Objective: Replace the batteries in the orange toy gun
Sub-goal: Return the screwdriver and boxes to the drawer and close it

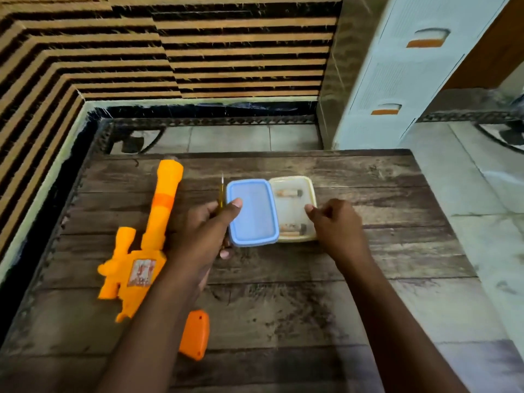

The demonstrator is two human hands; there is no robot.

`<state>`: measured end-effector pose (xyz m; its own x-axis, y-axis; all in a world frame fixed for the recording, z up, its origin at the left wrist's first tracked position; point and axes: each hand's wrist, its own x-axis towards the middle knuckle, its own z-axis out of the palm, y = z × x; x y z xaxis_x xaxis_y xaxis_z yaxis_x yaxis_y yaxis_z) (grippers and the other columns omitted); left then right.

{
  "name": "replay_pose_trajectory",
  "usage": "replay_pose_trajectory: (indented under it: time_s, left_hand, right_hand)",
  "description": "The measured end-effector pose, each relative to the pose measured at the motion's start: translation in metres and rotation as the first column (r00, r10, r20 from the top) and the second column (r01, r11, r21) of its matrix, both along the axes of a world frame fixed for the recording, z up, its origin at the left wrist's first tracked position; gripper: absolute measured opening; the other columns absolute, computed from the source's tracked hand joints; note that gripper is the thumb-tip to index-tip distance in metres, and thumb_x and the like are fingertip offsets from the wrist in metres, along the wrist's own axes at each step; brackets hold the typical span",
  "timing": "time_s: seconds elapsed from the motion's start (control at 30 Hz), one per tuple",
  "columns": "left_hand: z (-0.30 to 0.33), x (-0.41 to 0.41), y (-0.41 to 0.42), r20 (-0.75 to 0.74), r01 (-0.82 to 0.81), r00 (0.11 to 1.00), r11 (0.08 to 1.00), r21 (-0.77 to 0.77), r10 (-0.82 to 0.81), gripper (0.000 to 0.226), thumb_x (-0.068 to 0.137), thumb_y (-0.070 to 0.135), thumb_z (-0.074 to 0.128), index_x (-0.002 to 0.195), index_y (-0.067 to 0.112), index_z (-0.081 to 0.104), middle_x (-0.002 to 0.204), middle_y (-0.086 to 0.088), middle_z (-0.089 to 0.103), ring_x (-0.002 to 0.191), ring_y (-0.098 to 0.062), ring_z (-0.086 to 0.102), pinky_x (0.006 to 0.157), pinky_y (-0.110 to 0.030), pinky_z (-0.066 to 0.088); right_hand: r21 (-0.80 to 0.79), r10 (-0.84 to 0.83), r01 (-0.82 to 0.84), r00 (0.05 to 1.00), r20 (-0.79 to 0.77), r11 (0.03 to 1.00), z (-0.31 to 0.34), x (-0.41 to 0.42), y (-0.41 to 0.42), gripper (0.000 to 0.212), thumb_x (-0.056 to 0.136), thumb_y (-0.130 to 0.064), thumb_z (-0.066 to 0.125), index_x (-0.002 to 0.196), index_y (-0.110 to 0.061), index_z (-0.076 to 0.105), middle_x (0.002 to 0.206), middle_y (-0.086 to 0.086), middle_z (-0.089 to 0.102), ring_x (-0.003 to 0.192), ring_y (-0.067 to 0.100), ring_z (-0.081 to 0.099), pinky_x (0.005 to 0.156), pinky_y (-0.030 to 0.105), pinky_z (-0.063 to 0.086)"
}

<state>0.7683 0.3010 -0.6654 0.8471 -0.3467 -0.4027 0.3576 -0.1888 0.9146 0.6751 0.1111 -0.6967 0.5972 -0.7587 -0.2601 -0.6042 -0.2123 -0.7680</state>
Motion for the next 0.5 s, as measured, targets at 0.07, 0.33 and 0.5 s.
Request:
replay_pose_trajectory:
  time_s: [0.07,0.33,0.5]
  left_hand:
    - [0.024,-0.001,0.001,-0.063,-0.013,0.998,0.999,0.032,0.015,0.032,0.097,0.03,0.068,0.101,-0.002,0.067,0.086,-0.014,0.054,0.056,-0.016,0.042,0.042,-0.022,0.026]
    - [0.188,-0.016,0.007,-0.187,-0.009,0.982,0.999,0.044,0.017,0.017,0.096,0.027,0.069,0.085,0.014,0.069,0.078,-0.01,0.055,0.054,-0.016,0.045,0.044,-0.024,0.026]
    - [0.306,-0.026,0.01,-0.187,0.03,0.982,0.998,0.054,-0.019,0.018,0.095,0.031,0.071,0.083,0.018,0.067,0.082,-0.011,0.053,0.055,-0.016,0.044,0.045,-0.024,0.027]
  right_hand:
    - [0.121,-0.058,0.053,0.998,0.033,0.991,0.019,-0.005,0.002,0.045,0.099,-0.032,0.07,0.07,0.001,0.058,0.076,0.027,0.068,0.076,0.043,0.071,0.073,0.06,0.06]
    - [0.407,-0.187,0.116,0.973,0.139,0.906,0.181,-0.052,0.022,0.026,0.101,-0.024,0.069,0.091,-0.003,0.057,0.098,0.021,0.074,0.09,0.034,0.076,0.064,0.051,0.066]
    - [0.364,-0.23,0.154,0.958,0.174,0.918,0.304,-0.076,0.031,0.016,0.102,-0.025,0.067,0.102,-0.01,0.062,0.101,0.017,0.076,0.089,0.029,0.077,0.066,0.05,0.066]
